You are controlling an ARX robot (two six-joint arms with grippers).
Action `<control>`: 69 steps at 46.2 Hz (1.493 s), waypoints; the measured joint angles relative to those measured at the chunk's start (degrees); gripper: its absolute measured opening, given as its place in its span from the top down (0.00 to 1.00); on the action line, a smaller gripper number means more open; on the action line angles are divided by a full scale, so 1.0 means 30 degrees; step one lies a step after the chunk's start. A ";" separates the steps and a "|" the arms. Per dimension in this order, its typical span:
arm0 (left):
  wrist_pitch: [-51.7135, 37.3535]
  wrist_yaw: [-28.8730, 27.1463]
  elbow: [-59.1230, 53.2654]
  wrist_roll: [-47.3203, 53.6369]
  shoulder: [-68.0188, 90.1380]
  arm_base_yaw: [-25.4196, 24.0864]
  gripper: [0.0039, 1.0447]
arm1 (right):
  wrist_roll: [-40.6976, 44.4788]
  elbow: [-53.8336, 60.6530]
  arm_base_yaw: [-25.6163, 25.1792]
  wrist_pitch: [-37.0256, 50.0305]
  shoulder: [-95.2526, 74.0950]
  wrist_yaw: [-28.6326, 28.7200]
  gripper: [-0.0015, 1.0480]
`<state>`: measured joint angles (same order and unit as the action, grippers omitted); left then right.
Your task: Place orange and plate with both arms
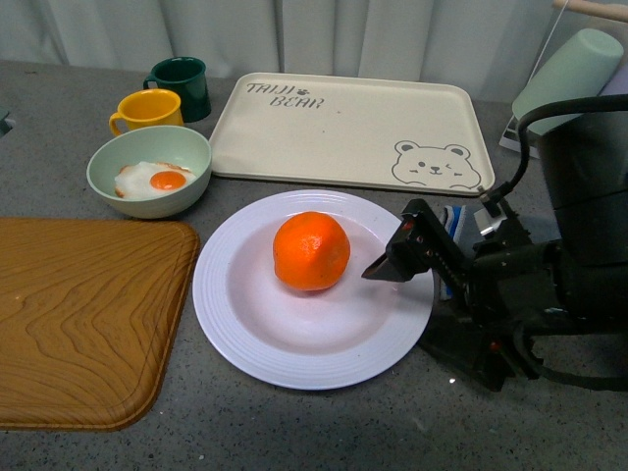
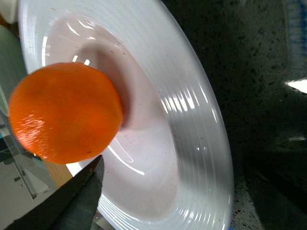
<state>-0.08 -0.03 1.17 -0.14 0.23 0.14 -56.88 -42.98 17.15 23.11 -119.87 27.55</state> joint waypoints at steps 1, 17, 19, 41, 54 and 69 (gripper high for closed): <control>0.0000 0.0000 0.0000 0.0000 0.0000 0.0000 0.06 | -0.0109 -0.0372 0.0109 -0.0554 -0.0255 0.0022 0.24; 0.0000 0.0000 0.0000 0.0000 0.0000 0.0000 0.06 | -0.0386 -0.2076 -0.0051 -0.4233 -0.1093 -0.0189 0.77; 0.0000 0.0000 0.0000 0.0000 0.0000 0.0000 0.06 | -0.0299 -0.2076 -0.0131 -0.4255 -0.1078 0.0015 0.81; 0.0000 0.0007 0.0000 0.0000 0.0000 0.0000 0.06 | -0.1195 0.2018 -0.0962 0.3177 0.0823 0.1188 0.96; 0.0000 0.0007 0.0000 0.0000 0.0000 0.0000 0.06 | -0.2186 0.1486 -0.1741 0.6630 0.2018 0.2572 0.96; 0.0000 0.0007 0.0000 0.0000 0.0000 0.0000 0.06 | -0.3526 -0.8327 -0.2208 0.3417 -0.3949 0.2273 0.96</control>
<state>-0.08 -0.01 1.17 -0.14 0.23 0.14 -67.46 -67.96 10.52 33.36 -131.72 34.37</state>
